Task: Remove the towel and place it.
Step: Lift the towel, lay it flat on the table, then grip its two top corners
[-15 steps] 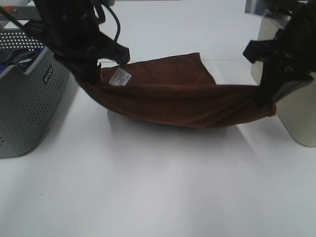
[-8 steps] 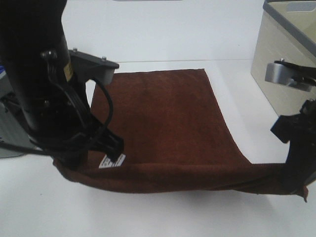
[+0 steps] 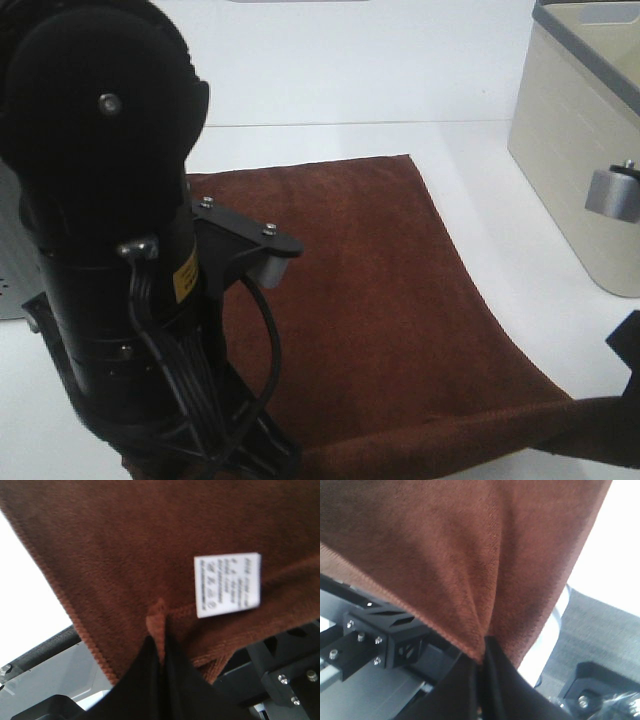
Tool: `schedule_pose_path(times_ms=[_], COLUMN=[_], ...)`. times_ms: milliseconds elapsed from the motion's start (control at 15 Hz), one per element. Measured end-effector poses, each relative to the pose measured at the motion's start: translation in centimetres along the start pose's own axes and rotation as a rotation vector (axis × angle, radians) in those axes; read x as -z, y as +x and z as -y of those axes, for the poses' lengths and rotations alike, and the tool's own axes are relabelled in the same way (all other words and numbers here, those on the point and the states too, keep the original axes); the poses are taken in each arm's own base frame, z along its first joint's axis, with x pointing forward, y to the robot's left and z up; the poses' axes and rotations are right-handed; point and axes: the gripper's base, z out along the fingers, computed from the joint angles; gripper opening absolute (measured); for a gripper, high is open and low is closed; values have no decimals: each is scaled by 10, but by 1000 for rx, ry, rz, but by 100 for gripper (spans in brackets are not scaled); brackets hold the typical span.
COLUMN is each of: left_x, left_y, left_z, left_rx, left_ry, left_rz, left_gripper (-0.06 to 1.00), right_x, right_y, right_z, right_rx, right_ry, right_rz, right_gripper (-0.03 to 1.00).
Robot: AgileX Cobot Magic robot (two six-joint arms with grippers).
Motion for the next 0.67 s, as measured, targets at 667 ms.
schedule_pose_path(times_ms=[667], left_x=[0], left_y=[5], left_z=[10], left_rx=[29], left_ry=[61], left_rz=[-37], left_gripper=[24], right_x=[-21], right_y=[17], right_z=[6], right_rx=[-44], right_ry=[-23], right_rz=[-87], right_gripper=[31])
